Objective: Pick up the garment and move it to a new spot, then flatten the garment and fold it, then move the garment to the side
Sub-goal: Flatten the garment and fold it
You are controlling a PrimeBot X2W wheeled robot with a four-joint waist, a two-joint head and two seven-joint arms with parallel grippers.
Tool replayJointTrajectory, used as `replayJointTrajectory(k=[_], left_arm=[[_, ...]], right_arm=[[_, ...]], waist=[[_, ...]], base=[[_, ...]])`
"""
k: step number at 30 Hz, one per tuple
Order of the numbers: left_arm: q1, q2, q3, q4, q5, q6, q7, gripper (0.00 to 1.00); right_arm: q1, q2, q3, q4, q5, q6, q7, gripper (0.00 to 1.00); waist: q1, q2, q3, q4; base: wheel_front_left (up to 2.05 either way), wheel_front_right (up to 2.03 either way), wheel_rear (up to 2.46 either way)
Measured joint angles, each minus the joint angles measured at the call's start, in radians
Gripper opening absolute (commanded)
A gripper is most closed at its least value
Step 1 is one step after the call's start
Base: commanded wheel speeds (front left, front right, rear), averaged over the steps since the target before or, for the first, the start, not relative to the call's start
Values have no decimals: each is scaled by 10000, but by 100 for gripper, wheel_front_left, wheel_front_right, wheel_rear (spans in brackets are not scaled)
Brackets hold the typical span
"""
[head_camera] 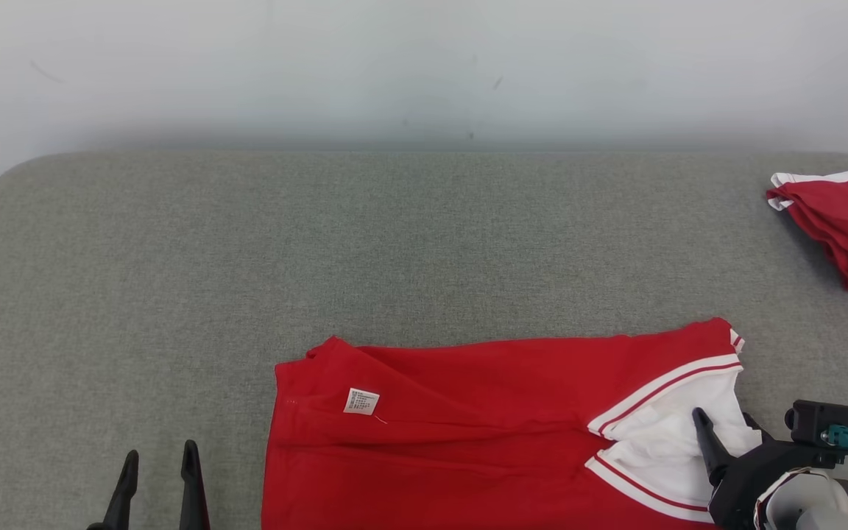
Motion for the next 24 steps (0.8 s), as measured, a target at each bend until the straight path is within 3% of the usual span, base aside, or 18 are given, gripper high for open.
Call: replayJointTrajectory(k=[1, 2, 12, 24], left_arm=[[-7, -8, -13, 13, -12, 0, 0, 100], [-13, -12, -42, 25, -56, -4, 0, 100], [-3, -19, -176, 165, -174, -44, 0, 100], [303, -21, -128, 288, 228, -46, 0, 100]], right_arm=[[-32, 2, 109, 29, 38, -12, 42, 23], [-61, 8, 211, 35, 96, -13, 82, 0], [-178, -282, 650, 251, 769, 25, -165, 0], [308, -1818, -105, 591, 1323, 21, -1007, 0]], waist=[[0, 0, 7, 18], [1, 0, 13, 36], [0, 0, -119, -3], [0, 1, -567, -182]], base=[[0, 0, 0], [0, 0, 0], [0, 0, 0], [0, 0, 0]])
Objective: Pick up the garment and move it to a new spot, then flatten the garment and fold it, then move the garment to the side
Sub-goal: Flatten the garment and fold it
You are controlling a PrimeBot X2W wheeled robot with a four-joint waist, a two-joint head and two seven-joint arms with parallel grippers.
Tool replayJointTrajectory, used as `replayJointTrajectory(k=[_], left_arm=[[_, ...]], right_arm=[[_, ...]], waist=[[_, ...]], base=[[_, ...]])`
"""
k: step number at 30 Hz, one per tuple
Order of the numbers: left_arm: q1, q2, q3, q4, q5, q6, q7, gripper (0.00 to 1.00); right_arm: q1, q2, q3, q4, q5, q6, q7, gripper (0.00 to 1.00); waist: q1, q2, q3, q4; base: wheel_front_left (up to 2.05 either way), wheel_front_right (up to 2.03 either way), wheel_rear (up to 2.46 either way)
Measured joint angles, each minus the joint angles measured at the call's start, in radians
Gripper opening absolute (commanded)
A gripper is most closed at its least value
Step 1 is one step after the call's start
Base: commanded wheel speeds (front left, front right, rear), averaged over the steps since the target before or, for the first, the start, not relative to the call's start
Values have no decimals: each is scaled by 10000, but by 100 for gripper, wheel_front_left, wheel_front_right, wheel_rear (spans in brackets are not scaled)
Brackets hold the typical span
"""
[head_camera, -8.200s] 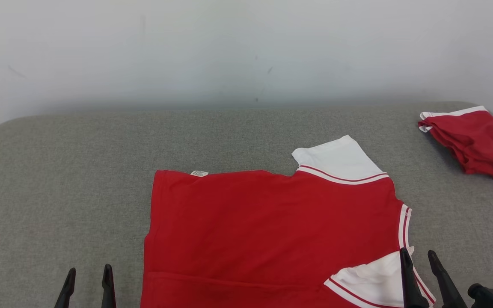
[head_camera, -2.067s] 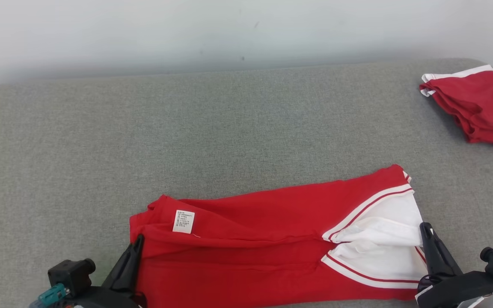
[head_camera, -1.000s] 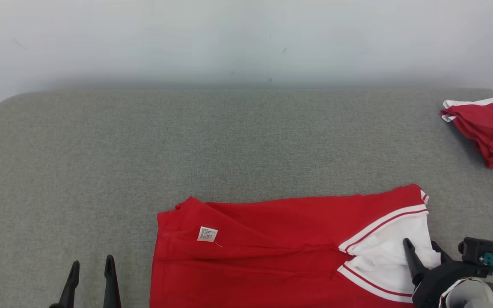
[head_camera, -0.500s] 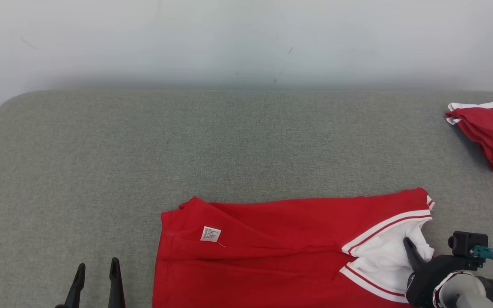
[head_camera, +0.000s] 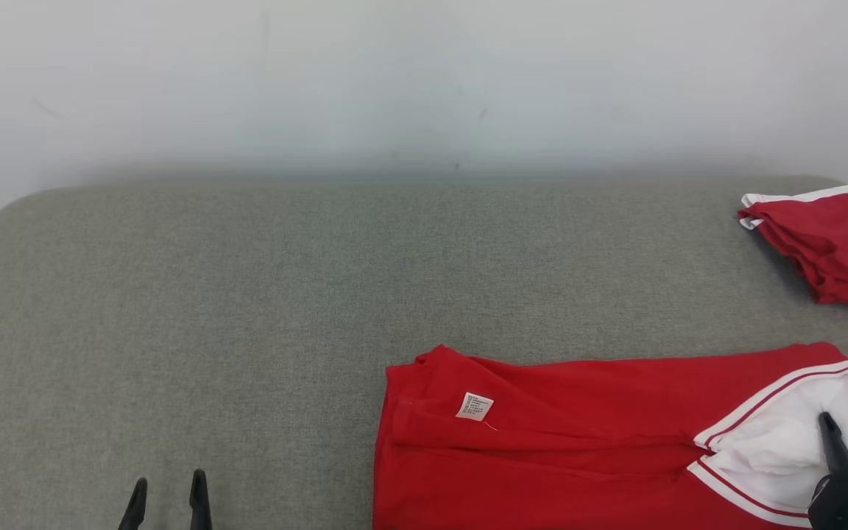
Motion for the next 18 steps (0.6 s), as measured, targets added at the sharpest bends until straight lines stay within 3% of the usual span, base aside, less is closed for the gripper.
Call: replayJointTrajectory(k=[5, 18], left_arm=[[233, -2, 155, 25, -4, 0, 0, 100], [344, 0, 113, 153, -79, 0, 0, 100]], right_arm=[[110, 2, 98, -807, -96, -2, -203, 0], [355, 1643, 1097, -4809, -861, -4, 821, 0]], waist=[[0, 0, -212, -173], [0, 0, -431, -401]], base=[[0, 0, 0], [0, 0, 0]])
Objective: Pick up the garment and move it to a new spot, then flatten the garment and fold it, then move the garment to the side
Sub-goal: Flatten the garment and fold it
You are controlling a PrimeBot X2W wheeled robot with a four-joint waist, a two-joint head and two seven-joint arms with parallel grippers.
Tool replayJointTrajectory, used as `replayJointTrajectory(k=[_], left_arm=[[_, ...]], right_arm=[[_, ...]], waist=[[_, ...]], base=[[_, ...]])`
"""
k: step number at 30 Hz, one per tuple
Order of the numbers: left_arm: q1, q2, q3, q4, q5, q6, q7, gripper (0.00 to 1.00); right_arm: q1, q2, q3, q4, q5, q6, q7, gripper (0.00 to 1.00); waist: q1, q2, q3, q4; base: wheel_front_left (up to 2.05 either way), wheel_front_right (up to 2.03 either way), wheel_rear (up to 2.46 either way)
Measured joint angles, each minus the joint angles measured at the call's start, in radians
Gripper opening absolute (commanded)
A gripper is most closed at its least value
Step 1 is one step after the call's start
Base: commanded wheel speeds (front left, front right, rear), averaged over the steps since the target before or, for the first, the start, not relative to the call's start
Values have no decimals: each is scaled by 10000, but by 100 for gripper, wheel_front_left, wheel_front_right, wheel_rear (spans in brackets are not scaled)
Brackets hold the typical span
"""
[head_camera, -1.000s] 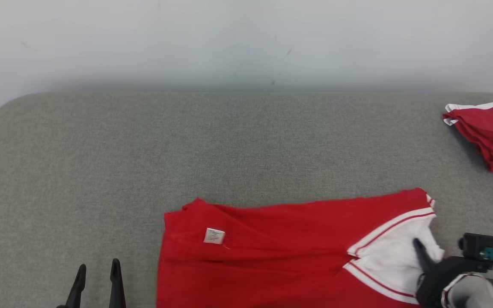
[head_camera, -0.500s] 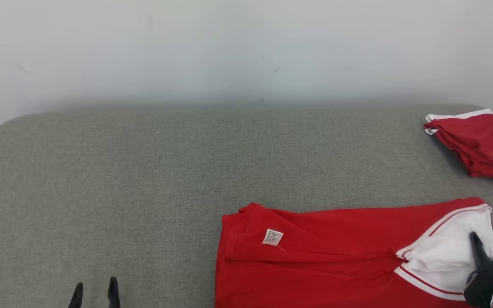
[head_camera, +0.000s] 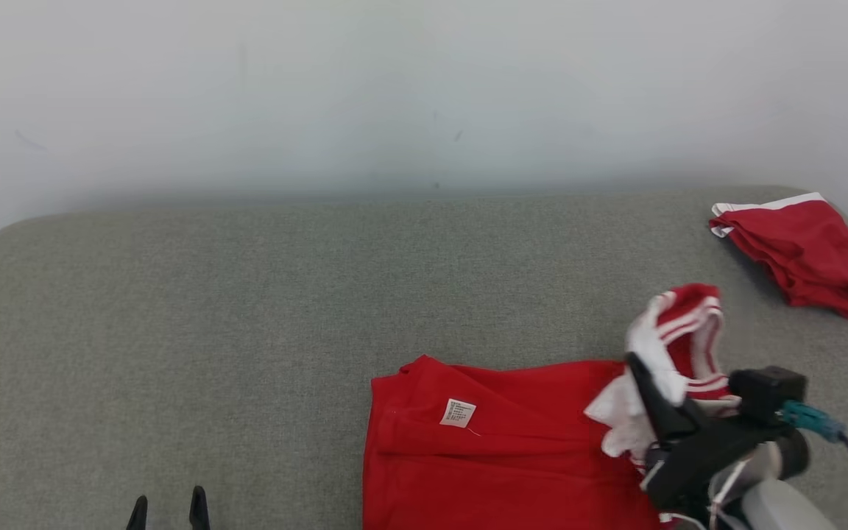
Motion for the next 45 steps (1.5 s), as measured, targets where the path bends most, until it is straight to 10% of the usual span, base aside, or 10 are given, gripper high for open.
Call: replayJointTrajectory(k=[13, 36, 37, 38, 45], left_arm=[[-262, -2, -430, 313, -48, -2, 2, 100], [-813, -2, -853, 706, -222, -15, 0, 100], [-818, -2, -867, 713, -226, -15, 0, 100], [-816, -4, -880, 731, -230, -15, 0, 100], [-760, -2, -805, 828, -307, -15, 2, 100]], right_arm=[[90, 1847, 911, -1344, -740, 0, 1047, 0], [-1570, 3060, 2291, 2903, -533, 0, -15, 0], [-1612, 3064, 2405, 3007, -441, 0, -59, 30], [-1649, 3072, 2481, 3070, -393, 0, -207, 89], [-1974, 3095, 3158, 2535, 224, 0, -936, 100]], waist=[[0, 0, 146, 569], [0, 0, 577, 1290], [0, 1, 579, 1310], [0, 0, 573, 1322], [0, 0, 396, 1286]], base=[[0, 0, 0], [0, 0, 0], [0, 0, 0], [0, 0, 0], [0, 0, 0]])
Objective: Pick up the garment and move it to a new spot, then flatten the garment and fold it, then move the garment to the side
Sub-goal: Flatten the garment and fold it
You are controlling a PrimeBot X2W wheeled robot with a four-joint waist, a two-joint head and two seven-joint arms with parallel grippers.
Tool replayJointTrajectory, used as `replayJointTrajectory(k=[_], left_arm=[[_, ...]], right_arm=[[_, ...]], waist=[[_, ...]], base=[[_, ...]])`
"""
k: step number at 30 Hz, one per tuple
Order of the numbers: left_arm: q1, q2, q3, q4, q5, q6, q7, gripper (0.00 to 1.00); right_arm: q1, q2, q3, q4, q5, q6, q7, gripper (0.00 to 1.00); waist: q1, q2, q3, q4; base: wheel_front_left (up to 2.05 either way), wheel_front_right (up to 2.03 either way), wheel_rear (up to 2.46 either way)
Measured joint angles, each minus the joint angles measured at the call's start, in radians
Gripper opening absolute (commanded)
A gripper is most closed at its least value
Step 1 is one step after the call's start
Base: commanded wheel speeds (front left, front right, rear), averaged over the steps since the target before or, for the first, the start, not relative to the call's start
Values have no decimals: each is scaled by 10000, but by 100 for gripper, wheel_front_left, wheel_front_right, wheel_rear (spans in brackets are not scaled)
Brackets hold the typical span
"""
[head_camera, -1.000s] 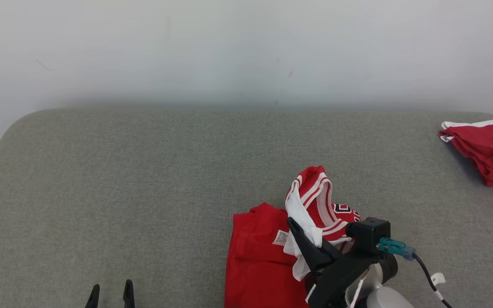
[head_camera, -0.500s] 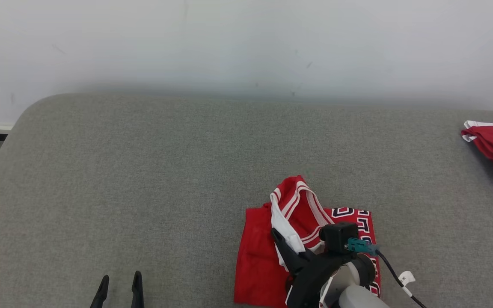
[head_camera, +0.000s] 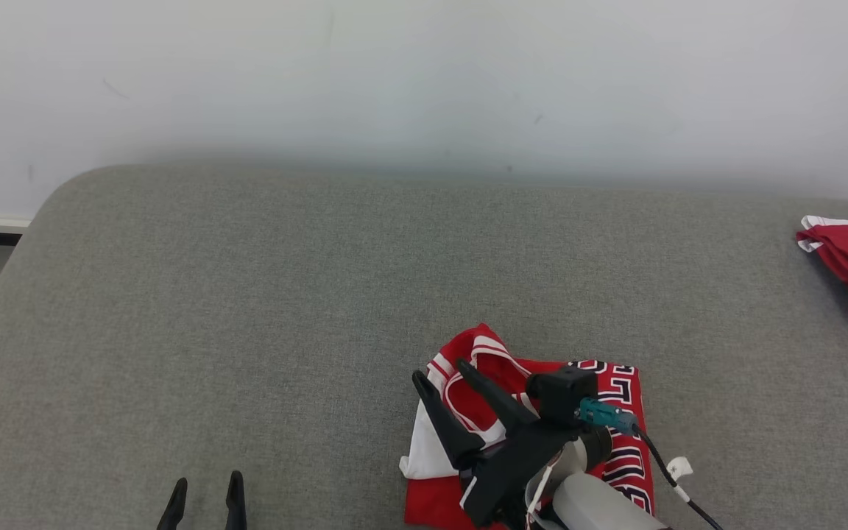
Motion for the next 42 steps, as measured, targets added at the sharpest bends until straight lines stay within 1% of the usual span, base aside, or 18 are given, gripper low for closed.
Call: replayJointTrajectory(k=[2, 5, 10, 13, 16, 19, 24, 30, 34, 40, 41, 42], left_arm=[[47, 0, 4, 2, 0, 0, -2, 100], [125, 0, 38, -6, 0, 0, -2, 100], [181, 0, 111, -56, 10, 0, -2, 100], [277, 0, 188, -94, 63, 0, -2, 100], [358, -2, 293, -125, 128, 0, -2, 100], [413, 0, 403, -171, 165, 0, -2, 100], [550, 2, 512, -221, 165, 0, -2, 100], [546, 0, 485, -213, 192, 0, -2, 100], [512, 0, 447, -192, 209, 0, -2, 100], [479, 0, 359, -142, 190, 0, -2, 100], [469, 0, 341, -138, 188, 0, -2, 100], [455, 0, 320, -134, 184, 0, -2, 100]], right_arm=[[-94, -75, 13, -320, 54, 0, -186, 100], [-159, -414, -173, -1011, 69, 0, -399, 100], [58, -1271, -1127, -2021, -199, 0, -537, 100], [709, -1687, -1967, -2383, -314, 0, -568, 100], [1583, -1927, -2709, -2734, -249, 0, -422, 100], [2392, -2098, -3219, -3101, -384, 0, -184, 100], [3366, -1902, -3651, -3833, -690, 0, 362, 100], [3481, -1647, -3576, -4242, -1110, 0, 1129, 100], [3208, -1570, -3329, -4057, -1363, 0, 1503, 100], [2538, -1599, -2934, -2980, -1616, 0, 1919, 100], [2458, -1599, -2876, -2815, -1615, 0, 1971, 83], [2362, -1601, -2813, -2675, -1613, 0, 1988, 38]], waist=[[0, 0, -51, -32], [0, 0, -112, -92], [0, 0, -195, -200], [0, 0, -255, -250], [-1, 0, -311, -284], [0, 0, -343, -329], [0, 0, -314, -411], [0, 0, -263, -398], [0, 0, -251, -296], [-1, 0, -191, -51], [0, 0, -175, -15], [0, 0, -155, 17]], base=[[0, 0, 0], [0, 0, 0], [0, 0, 0], [0, 0, 0], [0, 0, 0], [0, 0, 0], [0, 0, 0], [0, 0, 0], [0, 0, 0], [0, 0, 0], [0, 0, 0], [0, 0, 0]])
